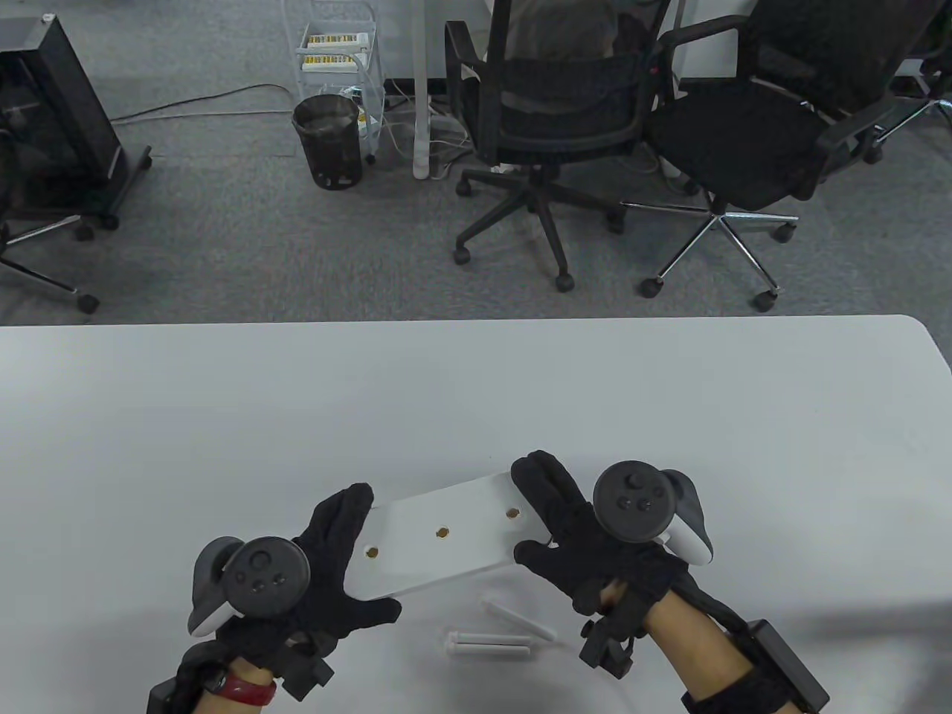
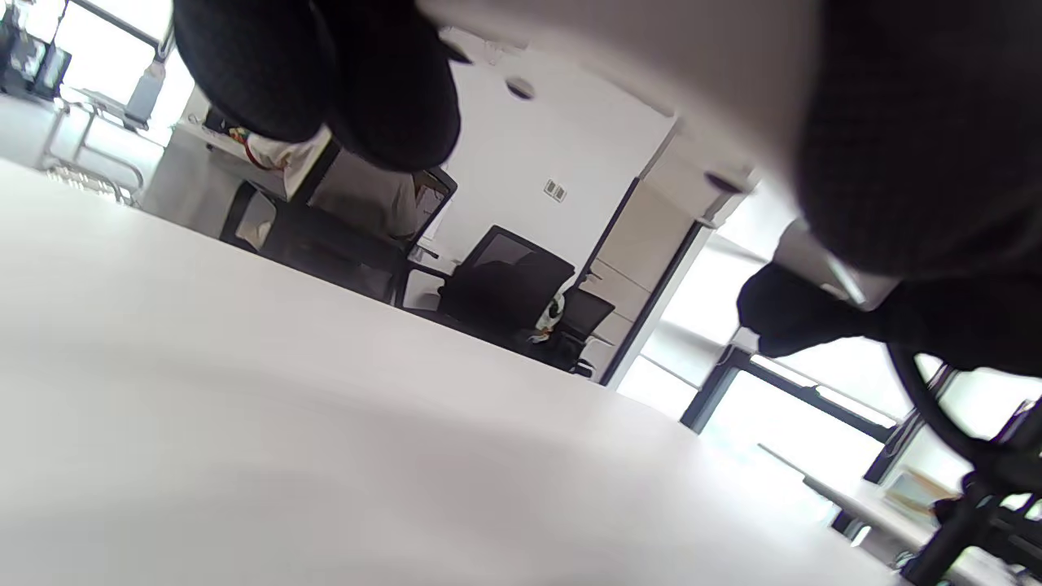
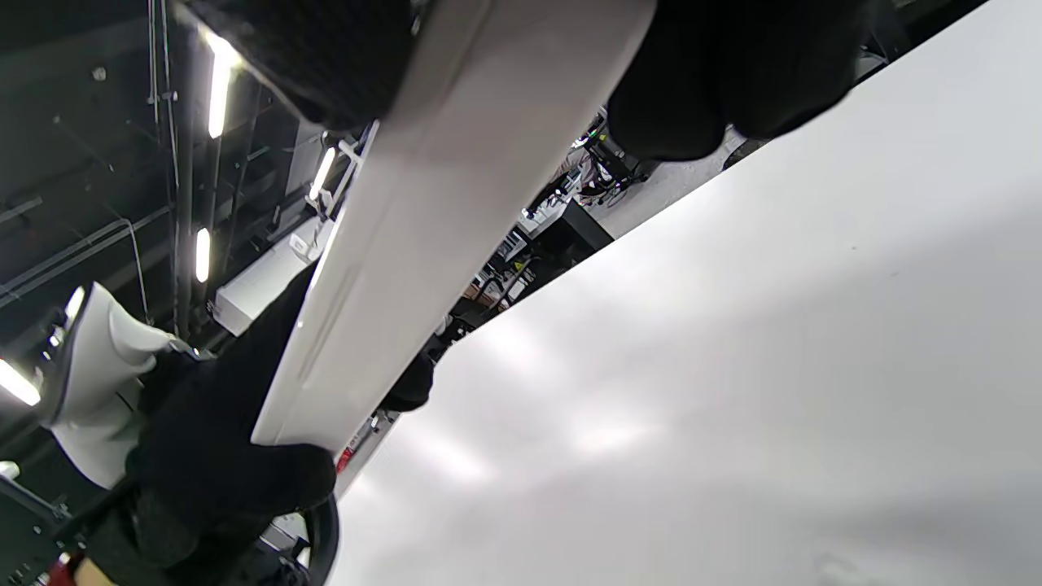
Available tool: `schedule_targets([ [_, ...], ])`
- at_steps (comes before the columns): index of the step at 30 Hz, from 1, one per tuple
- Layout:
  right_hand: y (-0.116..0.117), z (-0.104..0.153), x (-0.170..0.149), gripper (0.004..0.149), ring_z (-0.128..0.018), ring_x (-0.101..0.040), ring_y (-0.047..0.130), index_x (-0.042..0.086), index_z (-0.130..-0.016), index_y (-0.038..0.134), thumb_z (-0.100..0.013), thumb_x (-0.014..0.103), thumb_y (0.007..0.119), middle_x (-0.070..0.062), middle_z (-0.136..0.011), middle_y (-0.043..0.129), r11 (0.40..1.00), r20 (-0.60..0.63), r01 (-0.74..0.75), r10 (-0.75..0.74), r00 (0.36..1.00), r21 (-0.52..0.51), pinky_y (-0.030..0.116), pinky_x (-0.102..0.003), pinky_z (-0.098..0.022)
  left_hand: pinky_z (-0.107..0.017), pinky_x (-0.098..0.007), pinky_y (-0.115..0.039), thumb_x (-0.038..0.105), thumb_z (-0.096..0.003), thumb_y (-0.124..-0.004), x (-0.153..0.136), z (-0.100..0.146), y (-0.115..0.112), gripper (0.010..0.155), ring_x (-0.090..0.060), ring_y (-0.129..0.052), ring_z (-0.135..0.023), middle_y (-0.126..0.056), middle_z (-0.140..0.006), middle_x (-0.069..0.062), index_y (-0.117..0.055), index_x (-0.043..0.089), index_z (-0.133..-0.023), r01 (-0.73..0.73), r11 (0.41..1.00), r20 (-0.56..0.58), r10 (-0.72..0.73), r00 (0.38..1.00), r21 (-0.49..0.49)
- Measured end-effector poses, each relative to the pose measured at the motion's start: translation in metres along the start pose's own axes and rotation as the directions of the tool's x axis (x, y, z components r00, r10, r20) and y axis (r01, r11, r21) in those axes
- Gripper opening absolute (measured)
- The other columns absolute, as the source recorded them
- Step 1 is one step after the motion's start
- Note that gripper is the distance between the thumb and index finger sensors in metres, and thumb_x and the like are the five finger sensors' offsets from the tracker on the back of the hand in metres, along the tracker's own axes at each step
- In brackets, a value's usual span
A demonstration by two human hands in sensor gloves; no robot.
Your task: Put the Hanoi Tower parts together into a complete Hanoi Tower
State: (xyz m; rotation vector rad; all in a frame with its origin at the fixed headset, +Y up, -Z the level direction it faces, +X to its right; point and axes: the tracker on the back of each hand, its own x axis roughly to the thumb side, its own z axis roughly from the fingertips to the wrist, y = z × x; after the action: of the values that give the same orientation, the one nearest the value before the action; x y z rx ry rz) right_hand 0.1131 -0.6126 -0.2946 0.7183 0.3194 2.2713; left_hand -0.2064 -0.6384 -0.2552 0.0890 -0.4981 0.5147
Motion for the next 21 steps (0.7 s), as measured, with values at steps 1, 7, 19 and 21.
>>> schedule_targets([
  [1,0.0,0.001,0.001,0.087,-0.088,-0.051,0.067,0.018,-0.103,0.02,-0.042,0.038,0.078,-0.024,-0.109,0.007,1.0,0.0,-0.022,0.022,1.0,0.001,0.061,-0.064,-0.065,-0.065,-0.059,-0.073,0.067,-0.0267,-0.099,0.0,0.0,0.0,0.122,-0.043,-0.085,-0.083,-0.047,-0.111,-0.02,-0.035,0.009,-0.113,-0.005,1.0,0.007,0.005,1.0,0.016],
  [7,-0.006,0.018,0.012,0.088,-0.098,-0.055,0.043,0.014,-0.103,0.021,-0.041,0.044,0.075,-0.023,-0.111,0.012,0.966,-0.044,-0.241,0.238,0.97,-0.088,0.047,-0.068,-0.069,-0.064,-0.059,-0.074,0.068,-0.0242,-0.102,-0.008,0.004,-0.001,0.121,-0.042,-0.085,-0.082,-0.053,-0.109,-0.02,-0.043,0.008,-0.111,0.008,0.989,0.006,-0.009,1.0,0.147],
  [19,-0.001,0.064,-0.002,0.088,-0.101,-0.052,0.021,0.013,-0.104,0.024,-0.04,0.049,0.072,-0.022,-0.113,0.017,0.628,-0.263,-0.771,0.731,0.63,-0.103,0.03,-0.067,-0.072,-0.063,-0.056,-0.076,0.069,-0.0251,-0.101,-0.022,-0.001,-0.012,0.121,-0.042,-0.086,-0.08,-0.052,-0.108,-0.021,-0.041,0.007,-0.111,0.0,0.983,-0.076,0.014,0.997,0.183],
  [21,0.003,0.07,-0.01,0.087,-0.101,-0.051,0.018,0.013,-0.104,0.024,-0.04,0.049,0.072,-0.021,-0.113,0.016,0.603,-0.296,-0.794,0.746,0.597,-0.083,0.027,-0.067,-0.072,-0.062,-0.056,-0.076,0.069,-0.0253,-0.1,-0.026,-0.002,-0.015,0.121,-0.041,-0.086,-0.079,-0.052,-0.108,-0.022,-0.041,0.007,-0.111,-0.011,0.983,-0.09,0.027,0.996,0.182],
])
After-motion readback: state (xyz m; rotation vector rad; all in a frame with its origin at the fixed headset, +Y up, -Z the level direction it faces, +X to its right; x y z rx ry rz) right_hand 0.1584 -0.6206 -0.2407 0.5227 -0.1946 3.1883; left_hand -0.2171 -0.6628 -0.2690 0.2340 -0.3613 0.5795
